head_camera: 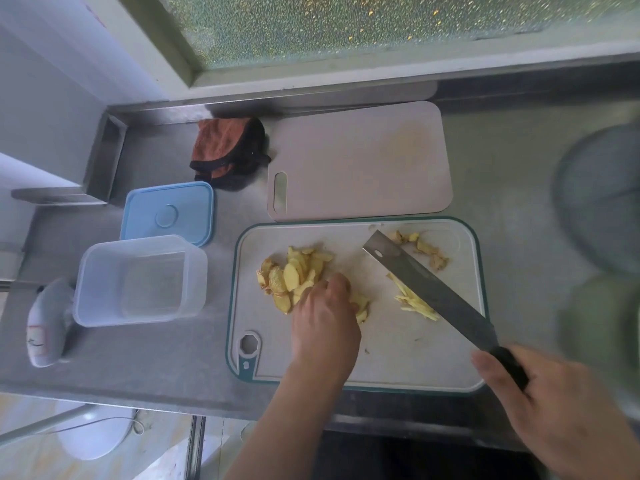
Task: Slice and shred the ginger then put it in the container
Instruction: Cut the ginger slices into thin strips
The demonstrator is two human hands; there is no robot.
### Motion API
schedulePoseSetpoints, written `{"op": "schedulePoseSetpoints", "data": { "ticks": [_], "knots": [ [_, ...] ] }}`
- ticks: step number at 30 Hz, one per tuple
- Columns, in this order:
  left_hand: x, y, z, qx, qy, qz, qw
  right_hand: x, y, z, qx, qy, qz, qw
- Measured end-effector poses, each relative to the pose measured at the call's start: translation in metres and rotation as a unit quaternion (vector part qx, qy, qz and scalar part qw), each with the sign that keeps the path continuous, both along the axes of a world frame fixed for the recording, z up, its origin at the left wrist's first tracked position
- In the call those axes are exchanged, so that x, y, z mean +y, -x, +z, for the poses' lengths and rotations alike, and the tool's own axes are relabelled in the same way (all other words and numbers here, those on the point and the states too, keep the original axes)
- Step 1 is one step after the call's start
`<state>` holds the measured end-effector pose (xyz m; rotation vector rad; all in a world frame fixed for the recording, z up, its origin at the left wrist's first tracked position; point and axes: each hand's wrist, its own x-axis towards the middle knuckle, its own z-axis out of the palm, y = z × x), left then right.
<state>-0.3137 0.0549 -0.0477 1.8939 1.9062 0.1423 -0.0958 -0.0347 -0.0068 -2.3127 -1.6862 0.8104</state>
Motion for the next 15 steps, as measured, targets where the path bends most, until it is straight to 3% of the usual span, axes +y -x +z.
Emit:
{"op": "schedulePoseSetpoints", "data": {
  "ticks": [9,15],
  "knots": [
    [0.003,0.016,0.012,-0.084,0.098,0.035,0.991,-0.001,-0.001,-0.002,0.003,0.006,-0.009,1.000],
    [-0.006,0.015,0.012,-0.072,0.065,0.020,0.995,-0.001,0.001,0.002,0.002,0.004,-0.011,1.000]
  ]
}}
